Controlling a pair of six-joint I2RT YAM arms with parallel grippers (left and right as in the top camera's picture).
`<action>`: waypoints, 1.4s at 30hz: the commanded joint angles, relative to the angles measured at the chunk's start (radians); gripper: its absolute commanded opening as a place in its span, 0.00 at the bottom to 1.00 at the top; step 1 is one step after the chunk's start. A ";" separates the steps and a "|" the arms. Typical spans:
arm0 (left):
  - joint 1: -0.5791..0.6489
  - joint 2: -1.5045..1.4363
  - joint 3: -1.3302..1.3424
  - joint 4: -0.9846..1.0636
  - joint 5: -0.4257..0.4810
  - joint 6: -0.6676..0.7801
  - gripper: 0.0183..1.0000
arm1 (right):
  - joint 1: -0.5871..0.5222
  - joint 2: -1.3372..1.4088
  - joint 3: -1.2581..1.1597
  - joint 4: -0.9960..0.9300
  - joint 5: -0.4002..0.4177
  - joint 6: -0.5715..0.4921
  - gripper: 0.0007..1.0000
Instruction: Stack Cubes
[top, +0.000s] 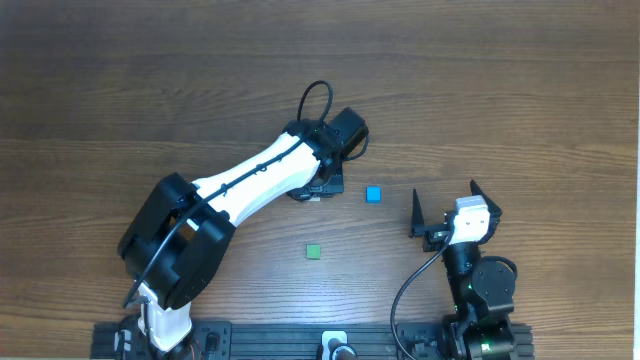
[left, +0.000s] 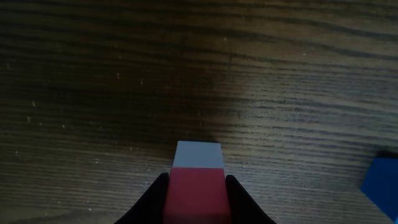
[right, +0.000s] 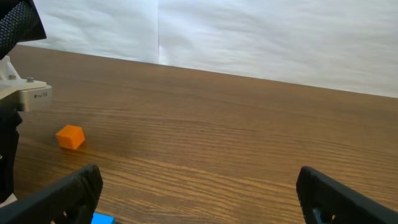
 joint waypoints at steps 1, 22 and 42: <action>0.006 0.016 0.022 0.000 -0.017 -0.014 0.11 | -0.005 -0.009 -0.008 0.000 -0.008 -0.001 0.99; 0.008 0.016 0.022 0.004 -0.020 -0.014 0.63 | -0.005 -0.009 -0.008 0.000 -0.008 -0.001 0.99; 0.005 0.016 0.022 0.042 0.009 0.042 0.56 | -0.005 -0.009 -0.008 0.000 -0.008 -0.001 0.99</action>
